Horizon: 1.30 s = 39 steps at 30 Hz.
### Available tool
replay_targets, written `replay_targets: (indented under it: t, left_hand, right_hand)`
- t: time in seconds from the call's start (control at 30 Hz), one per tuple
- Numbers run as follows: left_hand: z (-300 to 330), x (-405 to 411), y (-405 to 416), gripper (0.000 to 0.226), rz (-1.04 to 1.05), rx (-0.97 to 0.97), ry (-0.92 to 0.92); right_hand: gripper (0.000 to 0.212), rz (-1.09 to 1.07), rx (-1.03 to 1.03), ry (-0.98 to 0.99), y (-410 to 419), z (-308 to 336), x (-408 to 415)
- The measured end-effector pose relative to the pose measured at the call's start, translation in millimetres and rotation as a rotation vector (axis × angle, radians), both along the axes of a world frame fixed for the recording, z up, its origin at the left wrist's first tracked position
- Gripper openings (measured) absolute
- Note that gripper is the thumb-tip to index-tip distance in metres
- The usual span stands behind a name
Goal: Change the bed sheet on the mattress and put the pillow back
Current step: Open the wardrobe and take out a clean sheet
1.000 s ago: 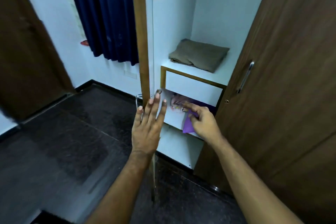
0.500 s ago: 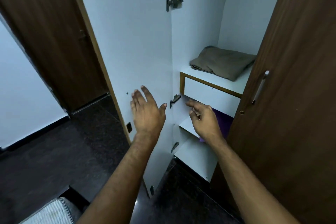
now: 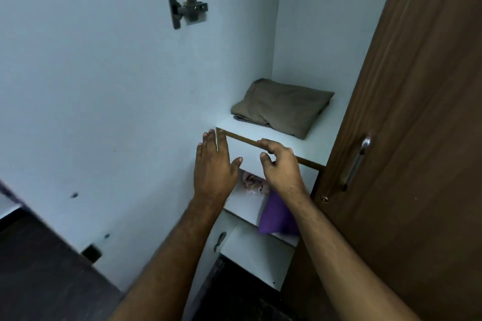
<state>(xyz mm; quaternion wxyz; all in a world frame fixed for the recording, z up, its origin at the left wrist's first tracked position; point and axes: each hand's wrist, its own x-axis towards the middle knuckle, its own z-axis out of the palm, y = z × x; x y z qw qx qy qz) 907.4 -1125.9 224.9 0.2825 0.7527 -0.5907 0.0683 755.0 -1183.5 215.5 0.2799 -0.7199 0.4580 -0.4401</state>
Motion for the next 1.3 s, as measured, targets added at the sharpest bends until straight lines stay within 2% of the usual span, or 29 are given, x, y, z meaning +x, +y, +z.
replay_targets:
  t: [0.2, 0.33, 0.4, 0.5, 0.63, 0.77, 0.87, 0.93, 1.0, 1.2, 1.3]
  left_hand:
    - [14, 23, -101, 0.073, -0.162, 0.015, -0.040]
    - [6, 27, -160, 0.073, -0.252, 0.100, -0.033]
    - [-5, 26, -186, 0.076, -0.325, 0.150, -0.024]
    - [-19, 24, -230, 0.079, -0.400, 0.174, -0.053]
    - [-42, 26, -283, 0.079, -0.460, 0.212, -0.013]
    - [-72, 25, -311, 0.078, -0.429, 0.163, -0.032]
    - [-72, 27, -323, 0.054, -0.419, 0.134, -0.132]
    - [-70, 30, -329, 0.034, -0.441, 0.099, -0.172]
    - [-68, 31, -334, 0.024, -0.462, 0.084, -0.185]
    - [-73, 33, -321, 0.021, -0.633, -0.047, -0.204]
    - [-68, 28, -294, 0.020, -0.672, -0.045, -0.086]
  right_hand:
    - [0.032, -0.234, 0.040, -0.015, -84, 12, 24]
    - [0.030, -0.439, 0.162, -0.211, -130, 1, 38]
    - [0.031, -0.518, 0.153, -0.230, -151, -8, 41]
    - [0.041, -0.620, 0.112, -0.122, -188, -13, 40]
    - [0.063, -0.777, 0.186, 0.114, -236, -36, 37]
    - [0.087, -0.925, 0.242, 0.112, -263, -53, 44]
    - [0.100, -0.942, 0.260, 0.146, -283, -54, 41]
    - [0.104, -0.922, 0.272, 0.179, -290, -53, 37]
    - [0.105, -0.904, 0.260, 0.232, -295, -53, 34]
    - [0.101, -0.749, 0.264, 0.245, -280, -56, 23]
    - [0.101, -0.682, 0.285, 0.245, -255, -52, 19]
